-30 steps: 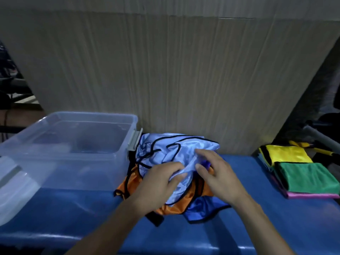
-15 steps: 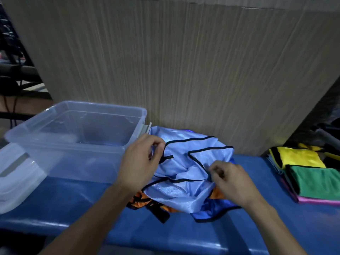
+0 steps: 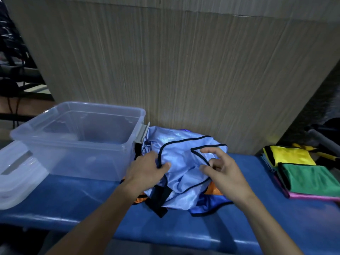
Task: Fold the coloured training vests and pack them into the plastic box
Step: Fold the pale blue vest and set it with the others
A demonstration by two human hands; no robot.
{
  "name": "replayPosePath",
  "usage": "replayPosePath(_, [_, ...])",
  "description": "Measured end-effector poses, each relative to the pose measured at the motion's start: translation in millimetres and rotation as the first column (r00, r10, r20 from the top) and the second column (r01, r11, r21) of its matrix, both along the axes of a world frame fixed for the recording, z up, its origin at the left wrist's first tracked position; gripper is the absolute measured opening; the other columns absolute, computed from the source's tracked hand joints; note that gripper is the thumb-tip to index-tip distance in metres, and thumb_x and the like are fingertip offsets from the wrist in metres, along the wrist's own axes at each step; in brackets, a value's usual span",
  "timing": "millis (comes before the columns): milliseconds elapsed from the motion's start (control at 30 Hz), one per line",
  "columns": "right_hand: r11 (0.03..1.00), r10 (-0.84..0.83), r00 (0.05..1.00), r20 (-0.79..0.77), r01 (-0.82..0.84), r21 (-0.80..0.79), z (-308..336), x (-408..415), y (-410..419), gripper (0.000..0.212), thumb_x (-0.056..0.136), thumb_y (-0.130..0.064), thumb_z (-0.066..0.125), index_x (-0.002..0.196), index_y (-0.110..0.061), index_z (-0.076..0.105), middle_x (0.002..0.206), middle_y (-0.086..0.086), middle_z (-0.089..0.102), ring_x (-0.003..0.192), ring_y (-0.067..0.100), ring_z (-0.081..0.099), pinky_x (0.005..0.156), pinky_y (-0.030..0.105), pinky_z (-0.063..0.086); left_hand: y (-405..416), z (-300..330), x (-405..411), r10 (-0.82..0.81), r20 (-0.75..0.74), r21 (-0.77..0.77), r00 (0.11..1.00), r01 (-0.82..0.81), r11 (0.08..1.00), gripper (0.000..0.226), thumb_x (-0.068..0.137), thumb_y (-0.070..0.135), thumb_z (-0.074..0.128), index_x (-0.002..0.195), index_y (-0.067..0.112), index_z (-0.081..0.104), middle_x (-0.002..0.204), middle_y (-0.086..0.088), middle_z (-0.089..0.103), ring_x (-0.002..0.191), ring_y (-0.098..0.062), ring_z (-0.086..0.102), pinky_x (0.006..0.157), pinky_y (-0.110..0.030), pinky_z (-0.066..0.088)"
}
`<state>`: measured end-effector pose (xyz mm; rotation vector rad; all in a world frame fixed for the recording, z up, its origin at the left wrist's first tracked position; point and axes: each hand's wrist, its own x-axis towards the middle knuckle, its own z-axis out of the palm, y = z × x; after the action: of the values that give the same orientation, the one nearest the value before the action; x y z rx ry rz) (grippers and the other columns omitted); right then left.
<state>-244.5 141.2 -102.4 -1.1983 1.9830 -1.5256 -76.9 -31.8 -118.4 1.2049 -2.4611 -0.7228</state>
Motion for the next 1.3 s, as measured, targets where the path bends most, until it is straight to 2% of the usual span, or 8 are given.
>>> replayPosePath(367, [0.974, 0.083, 0.994, 0.070, -0.066, -0.216, 27, 4, 44, 0.021, 0.090, -0.015, 0.067, 0.104, -0.024, 0.079, 0.062, 0.013, 0.031, 0.060, 0.031, 0.028, 0.062, 0.040, 0.030, 25, 28, -1, -0.021, -0.484, -0.153, 0.875, -0.061, 0.986, 0.032, 0.096, 0.039, 0.063, 0.072, 0.020, 0.057, 0.060, 0.012, 0.058, 0.058, -0.005, 0.055, 0.058, -0.029, 0.041])
replayPosePath(500, [0.981, 0.163, 0.978, -0.130, -0.175, -0.088, 38, 6, 62, 0.046, 0.089, 0.005, 0.056, 0.117, -0.030, 0.068, 0.077, 0.002, 0.072, 0.083, 0.021, 0.069, 0.074, 0.051, 0.048, 40, 48, -2, -0.125, -0.709, 0.044, 0.694, 0.220, 0.974, 0.036, 0.103, 0.026, 0.058, 0.070, 0.013, 0.048, 0.056, 0.009, 0.040, 0.055, -0.010, 0.038, 0.059, -0.031, 0.033])
replayPosePath(600, [0.998, 0.051, 0.875, -0.482, -0.026, 0.060, 33, 5, 65, 0.037, 0.094, -0.007, 0.055, 0.111, -0.039, 0.058, 0.084, -0.006, 0.074, 0.080, 0.017, 0.070, 0.075, 0.046, 0.054, 48, 55, -3, -0.083, -0.817, 0.231, 0.571, 0.456, 0.860, 0.036, 0.100, 0.027, 0.060, 0.071, 0.011, 0.048, 0.066, -0.006, 0.038, 0.065, -0.019, 0.036, 0.062, -0.032, 0.029])
replayPosePath(867, [0.993, -0.112, 0.589, -0.801, 0.096, -0.068, 42, 6, 72, 0.012, 0.095, -0.041, 0.064, 0.094, -0.034, 0.073, 0.081, -0.017, 0.047, 0.080, 0.017, 0.050, 0.070, 0.027, 0.039, 59, 56, -7, -0.311, -0.709, 0.134, 0.633, 0.554, 0.822, 0.028, 0.100, 0.014, 0.060, 0.074, 0.012, 0.049, 0.064, 0.007, 0.040, 0.064, -0.013, 0.036, 0.063, -0.023, 0.032])
replayPosePath(1000, [0.988, 0.055, 0.735, -0.676, -0.137, -0.069, 49, 17, 71, 0.010, 0.093, -0.041, 0.067, 0.096, -0.037, 0.076, 0.133, -0.015, 0.053, 0.129, 0.010, 0.045, 0.105, 0.027, 0.036, 74, 61, -9, -0.453, -0.661, 0.133, 0.598, 0.688, 0.713, 0.014, 0.089, 0.011, 0.054, 0.076, 0.010, 0.048, 0.063, 0.008, 0.038, 0.061, -0.003, 0.034, 0.059, -0.016, 0.031])
replayPosePath(1100, [0.962, 0.217, 0.857, -0.467, -0.270, -0.049, 53, 19, 70, 0.008, 0.095, -0.028, 0.069, 0.089, -0.030, 0.074, 0.145, -0.011, 0.053, 0.143, 0.013, 0.042, 0.111, 0.023, 0.033, 80, 62, -7, -0.510, -0.656, 0.151, 0.557, 0.758, 0.635, 0.015, 0.084, 0.014, 0.056, 0.073, 0.008, 0.047, 0.066, -0.016, 0.035, 0.061, -0.025, 0.031, 0.058, -0.037, 0.030])
replayPosePath(1167, [0.948, 0.277, 0.889, -0.365, -0.315, -0.046, 52, 17, 68, 0.012, 0.094, -0.026, 0.070, 0.084, -0.022, 0.074, 0.133, -0.009, 0.062, 0.134, 0.014, 0.053, 0.107, 0.027, 0.039, 80, 61, -6, -0.509, -0.666, 0.180, 0.545, 0.780, 0.600, 0.019, 0.080, 0.021, 0.057, 0.072, 0.008, 0.045, 0.066, -0.025, 0.038, 0.065, -0.032, 0.030, 0.060, -0.045, 0.024])
replayPosePath(1300, [0.946, 0.248, 0.919, -0.305, -0.297, -0.127, 47, 12, 63, 0.022, 0.090, -0.027, 0.071, 0.072, -0.015, 0.066, 0.091, -0.001, 0.065, 0.086, 0.018, 0.063, 0.082, 0.033, 0.047, 84, 59, -7, -0.509, -0.664, 0.169, 0.548, 0.773, 0.612, 0.015, 0.087, 0.010, 0.056, 0.075, 0.005, 0.048, 0.062, -0.011, 0.039, 0.059, -0.016, 0.035, 0.055, -0.023, 0.029])
